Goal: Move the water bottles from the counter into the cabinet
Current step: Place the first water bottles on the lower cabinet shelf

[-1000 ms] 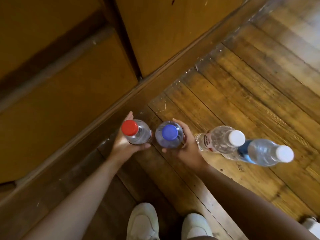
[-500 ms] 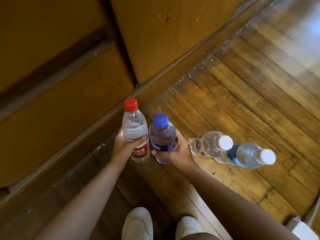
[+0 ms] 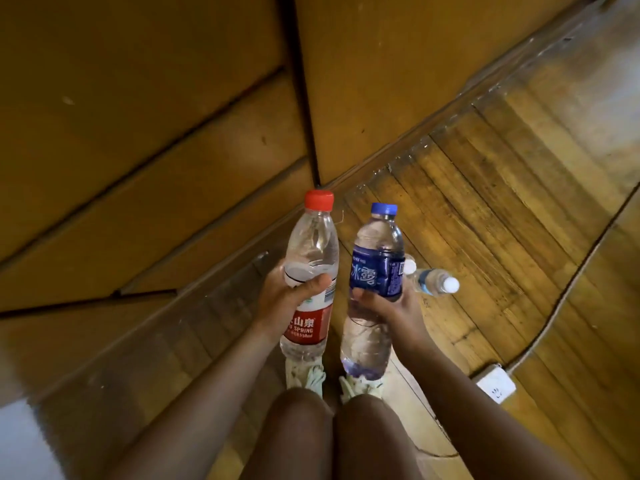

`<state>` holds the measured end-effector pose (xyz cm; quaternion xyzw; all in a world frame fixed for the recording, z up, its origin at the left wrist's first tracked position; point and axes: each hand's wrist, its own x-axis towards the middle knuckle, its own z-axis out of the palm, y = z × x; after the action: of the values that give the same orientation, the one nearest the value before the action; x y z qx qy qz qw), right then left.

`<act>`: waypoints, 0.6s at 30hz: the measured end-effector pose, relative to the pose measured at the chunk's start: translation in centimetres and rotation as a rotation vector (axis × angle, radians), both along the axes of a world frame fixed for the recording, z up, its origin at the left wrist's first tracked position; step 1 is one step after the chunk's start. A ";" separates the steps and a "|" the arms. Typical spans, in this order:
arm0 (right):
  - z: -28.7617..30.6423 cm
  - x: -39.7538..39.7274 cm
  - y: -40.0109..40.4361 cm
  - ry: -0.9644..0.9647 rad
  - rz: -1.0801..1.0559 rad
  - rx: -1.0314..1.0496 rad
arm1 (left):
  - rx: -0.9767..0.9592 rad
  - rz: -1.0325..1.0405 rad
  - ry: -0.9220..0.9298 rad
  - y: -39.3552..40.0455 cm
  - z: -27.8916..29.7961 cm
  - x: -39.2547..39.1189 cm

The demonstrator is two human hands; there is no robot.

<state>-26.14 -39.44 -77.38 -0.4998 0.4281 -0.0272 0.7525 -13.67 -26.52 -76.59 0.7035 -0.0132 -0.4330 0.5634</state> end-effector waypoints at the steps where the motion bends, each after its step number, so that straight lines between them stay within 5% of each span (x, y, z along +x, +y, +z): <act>1: 3.1 -0.2 0.2 0.005 0.001 0.005 | -0.013 0.003 0.002 0.4 3.0 -0.3; 11: 32.3 -1.5 2.2 -0.058 0.083 0.010 | -0.135 0.277 -0.038 5.5 32.3 -2.1; 18: 45.2 1.9 4.3 -0.174 0.375 -0.044 | -0.159 0.507 -0.186 10.4 45.7 -3.4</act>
<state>-24.21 -35.12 -32.17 -0.5827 0.2604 0.0611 0.7674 -17.03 -16.10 -30.94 0.6748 0.0777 -0.2091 0.7035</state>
